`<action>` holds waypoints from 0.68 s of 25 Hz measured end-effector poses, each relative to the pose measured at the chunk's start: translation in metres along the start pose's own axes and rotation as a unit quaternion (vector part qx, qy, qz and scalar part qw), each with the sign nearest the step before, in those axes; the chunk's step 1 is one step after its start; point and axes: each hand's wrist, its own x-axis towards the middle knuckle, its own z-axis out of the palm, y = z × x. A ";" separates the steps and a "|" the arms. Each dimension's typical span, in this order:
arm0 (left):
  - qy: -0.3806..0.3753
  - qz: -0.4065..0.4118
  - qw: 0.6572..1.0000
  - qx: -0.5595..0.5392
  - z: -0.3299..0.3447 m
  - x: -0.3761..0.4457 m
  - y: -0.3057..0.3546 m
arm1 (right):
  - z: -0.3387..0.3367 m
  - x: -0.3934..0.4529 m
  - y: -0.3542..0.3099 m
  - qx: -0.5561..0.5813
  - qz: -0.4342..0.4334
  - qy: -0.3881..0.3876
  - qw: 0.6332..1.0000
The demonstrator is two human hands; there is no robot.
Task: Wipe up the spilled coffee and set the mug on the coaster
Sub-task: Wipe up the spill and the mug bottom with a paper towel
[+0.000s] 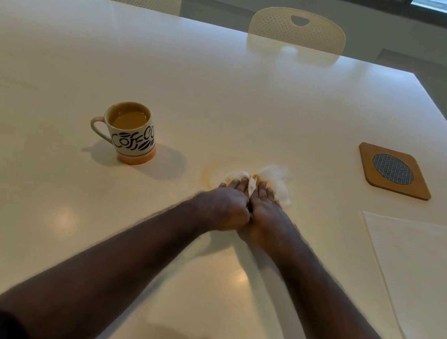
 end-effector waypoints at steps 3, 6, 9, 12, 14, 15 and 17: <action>0.013 -0.022 1.000 0.004 -0.017 0.018 -0.021 | -0.011 0.029 -0.009 -0.023 -0.014 -0.010 1.000; 0.029 -0.057 0.998 0.000 -0.030 0.026 -0.042 | -0.018 0.057 -0.025 -0.012 -0.023 -0.031 0.999; 0.047 -0.093 0.995 -0.014 -0.035 0.023 -0.058 | -0.018 0.077 -0.038 -0.045 -0.043 -0.055 0.997; 0.060 -0.136 0.988 -0.045 -0.031 0.006 -0.064 | -0.014 0.081 -0.046 -0.074 -0.078 -0.063 0.992; 0.066 -0.162 0.983 -0.063 -0.026 -0.009 -0.062 | -0.012 0.077 -0.050 -0.085 -0.105 -0.063 0.989; 0.068 -0.171 0.981 -0.066 -0.024 -0.017 -0.059 | -0.011 0.075 -0.051 -0.089 -0.118 -0.066 0.987; 0.067 -0.183 0.979 -0.066 -0.020 -0.031 -0.051 | -0.007 0.068 -0.053 -0.098 -0.141 -0.071 0.983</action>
